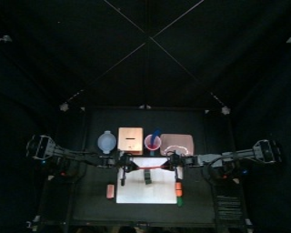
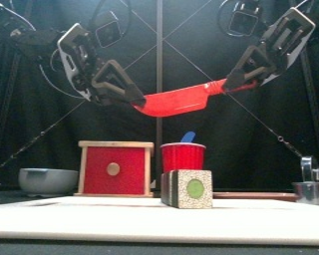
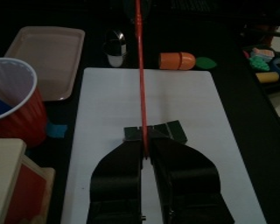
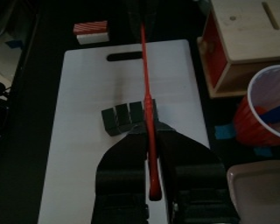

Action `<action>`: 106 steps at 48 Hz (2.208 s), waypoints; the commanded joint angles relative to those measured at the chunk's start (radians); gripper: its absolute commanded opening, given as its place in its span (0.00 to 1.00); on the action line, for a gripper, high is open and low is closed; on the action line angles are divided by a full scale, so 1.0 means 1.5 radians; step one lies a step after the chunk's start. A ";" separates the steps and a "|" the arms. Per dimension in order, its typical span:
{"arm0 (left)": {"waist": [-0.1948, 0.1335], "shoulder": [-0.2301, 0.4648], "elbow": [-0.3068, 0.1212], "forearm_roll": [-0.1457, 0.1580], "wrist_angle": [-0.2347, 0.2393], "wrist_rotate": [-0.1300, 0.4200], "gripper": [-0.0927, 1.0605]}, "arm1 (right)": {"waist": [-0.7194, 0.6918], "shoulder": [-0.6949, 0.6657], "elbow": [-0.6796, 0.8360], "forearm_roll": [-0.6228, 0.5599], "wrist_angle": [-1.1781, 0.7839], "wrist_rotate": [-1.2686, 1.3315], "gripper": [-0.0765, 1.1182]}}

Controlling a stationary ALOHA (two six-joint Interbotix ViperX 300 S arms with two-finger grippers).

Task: Place sushi on board then cut the sushi with the knife then place the pieces on the plate
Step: Cut the sushi into 4 pieces

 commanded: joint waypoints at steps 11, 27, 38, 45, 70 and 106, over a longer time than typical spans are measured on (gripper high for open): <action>-0.001 0.010 -0.017 -0.002 -0.005 -0.003 0.44 | 0.001 0.039 -0.004 0.029 -0.005 -0.001 0.34; -0.026 0.056 -0.024 -0.044 -0.005 -0.003 0.44 | -0.002 0.073 -0.001 0.049 0.010 0.000 0.34; -0.031 0.091 -0.033 -0.065 -0.005 -0.003 0.44 | -0.006 0.099 0.000 0.059 0.020 0.000 0.34; -0.032 0.107 -0.039 -0.070 -0.002 -0.003 0.44 | -0.009 0.118 -0.003 0.062 0.021 0.000 0.34; -0.032 0.121 -0.039 -0.080 0.005 -0.003 0.44 | -0.027 0.133 -0.004 0.066 0.021 0.000 0.34; -0.036 0.126 -0.036 -0.089 0.006 -0.004 0.44 | -0.029 0.146 -0.001 0.077 0.021 0.000 0.34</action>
